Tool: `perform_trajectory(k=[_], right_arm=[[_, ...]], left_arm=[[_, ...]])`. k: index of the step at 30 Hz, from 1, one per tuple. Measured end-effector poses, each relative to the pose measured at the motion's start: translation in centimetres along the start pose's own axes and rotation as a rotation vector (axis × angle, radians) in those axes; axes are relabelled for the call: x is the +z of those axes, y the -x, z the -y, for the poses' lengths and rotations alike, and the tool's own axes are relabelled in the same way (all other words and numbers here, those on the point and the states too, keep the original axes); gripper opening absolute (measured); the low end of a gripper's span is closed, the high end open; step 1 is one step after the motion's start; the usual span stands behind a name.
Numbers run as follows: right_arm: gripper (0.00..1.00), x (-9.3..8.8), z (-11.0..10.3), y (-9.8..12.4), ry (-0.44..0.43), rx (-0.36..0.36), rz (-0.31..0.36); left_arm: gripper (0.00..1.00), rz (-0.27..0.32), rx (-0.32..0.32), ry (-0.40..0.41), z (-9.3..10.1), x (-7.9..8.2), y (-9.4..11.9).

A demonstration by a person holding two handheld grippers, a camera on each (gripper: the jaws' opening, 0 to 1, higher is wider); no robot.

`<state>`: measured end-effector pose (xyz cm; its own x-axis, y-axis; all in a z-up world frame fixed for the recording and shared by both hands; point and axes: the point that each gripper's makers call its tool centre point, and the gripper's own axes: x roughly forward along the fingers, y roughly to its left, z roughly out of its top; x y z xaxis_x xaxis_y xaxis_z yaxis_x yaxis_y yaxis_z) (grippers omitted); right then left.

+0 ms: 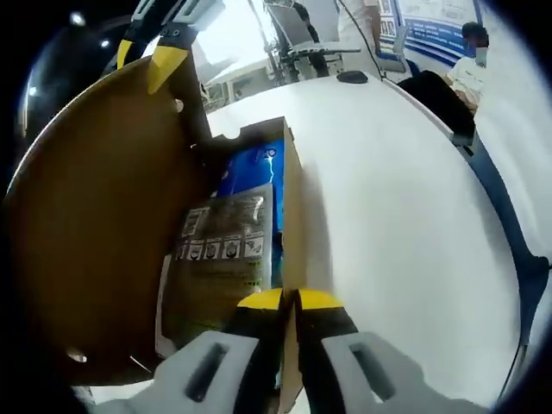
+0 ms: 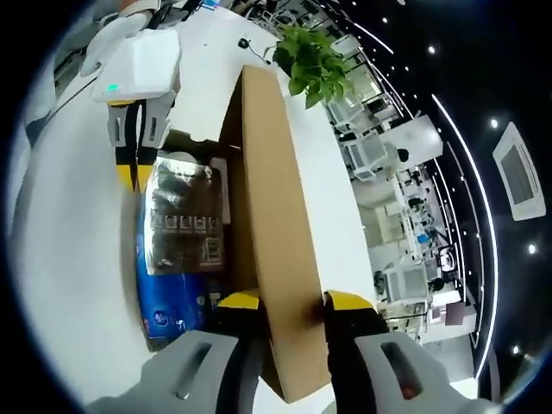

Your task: Operate the shoe box by opening the lid, removing the specified soft item, and placing it in the target area until the item is outside and the box remains undamaged.

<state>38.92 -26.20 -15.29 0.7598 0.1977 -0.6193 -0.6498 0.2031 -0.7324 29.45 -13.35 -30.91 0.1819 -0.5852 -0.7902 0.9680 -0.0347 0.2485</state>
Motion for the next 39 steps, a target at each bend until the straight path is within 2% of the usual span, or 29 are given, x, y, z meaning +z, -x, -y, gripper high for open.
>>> perform_trajectory(k=[9,19,24,33,37,39], right_arm=[[0.24,0.0,1.0,-0.5,-0.011,-0.003,0.043],[0.22,-0.1,1.8,-1.1,0.009,-0.028,0.044],[0.19,0.0,2.5,-1.3,0.079,-0.078,0.041],[0.16,0.0,3.4,-1.6,0.100,-0.125,0.032],[0.14,0.2,3.4,-1.4,0.172,-0.150,0.021],[0.14,0.1,3.5,-1.5,0.169,-0.154,0.021]], left_arm=[[0.03,-0.028,0.000,0.013,0.1,0.1,0.0],[0.03,-0.030,-0.004,0.021,0.1,0.2,0.0],[0.03,-0.025,-0.005,0.030,0.2,0.1,0.0],[0.03,-0.019,-0.015,0.025,0.3,0.2,0.0],[0.03,-0.012,-0.015,0.036,0.3,0.2,0.0],[0.03,-0.012,-0.016,0.029,0.3,0.2,0.0]])
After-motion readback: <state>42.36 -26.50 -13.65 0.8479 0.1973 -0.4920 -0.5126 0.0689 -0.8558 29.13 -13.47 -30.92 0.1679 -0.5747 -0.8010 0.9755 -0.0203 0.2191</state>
